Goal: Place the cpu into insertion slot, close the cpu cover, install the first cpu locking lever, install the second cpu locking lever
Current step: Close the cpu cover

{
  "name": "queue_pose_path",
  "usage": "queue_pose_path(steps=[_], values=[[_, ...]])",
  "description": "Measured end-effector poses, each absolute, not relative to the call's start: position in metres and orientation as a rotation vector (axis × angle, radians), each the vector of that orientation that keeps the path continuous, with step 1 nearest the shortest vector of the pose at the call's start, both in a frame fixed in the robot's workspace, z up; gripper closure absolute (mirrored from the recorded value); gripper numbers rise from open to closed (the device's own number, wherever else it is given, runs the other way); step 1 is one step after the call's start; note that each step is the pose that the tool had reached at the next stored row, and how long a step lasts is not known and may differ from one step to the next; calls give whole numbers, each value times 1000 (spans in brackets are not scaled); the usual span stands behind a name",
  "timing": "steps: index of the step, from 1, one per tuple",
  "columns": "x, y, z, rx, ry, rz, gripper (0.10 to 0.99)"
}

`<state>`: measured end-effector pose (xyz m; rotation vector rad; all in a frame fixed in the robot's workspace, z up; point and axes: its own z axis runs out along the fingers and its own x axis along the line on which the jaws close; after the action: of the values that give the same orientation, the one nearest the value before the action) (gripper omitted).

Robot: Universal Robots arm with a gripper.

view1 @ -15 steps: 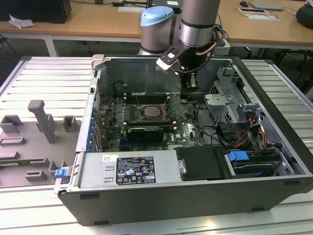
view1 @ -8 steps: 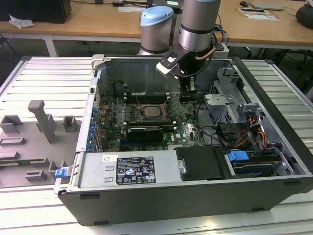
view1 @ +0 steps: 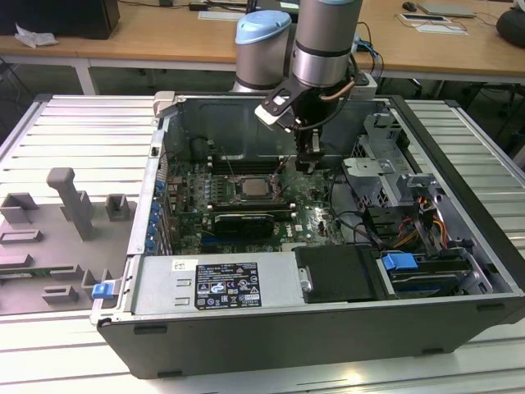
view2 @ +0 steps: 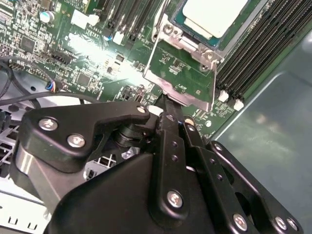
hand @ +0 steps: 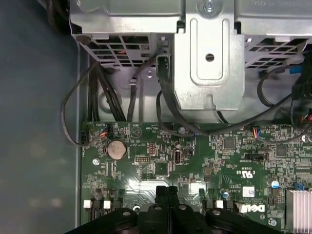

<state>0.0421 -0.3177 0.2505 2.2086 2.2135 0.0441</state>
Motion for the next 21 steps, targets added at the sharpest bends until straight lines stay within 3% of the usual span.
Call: queue_pose_path(steps=[21], values=[[5,-318,238,2209,2213,44,980]])
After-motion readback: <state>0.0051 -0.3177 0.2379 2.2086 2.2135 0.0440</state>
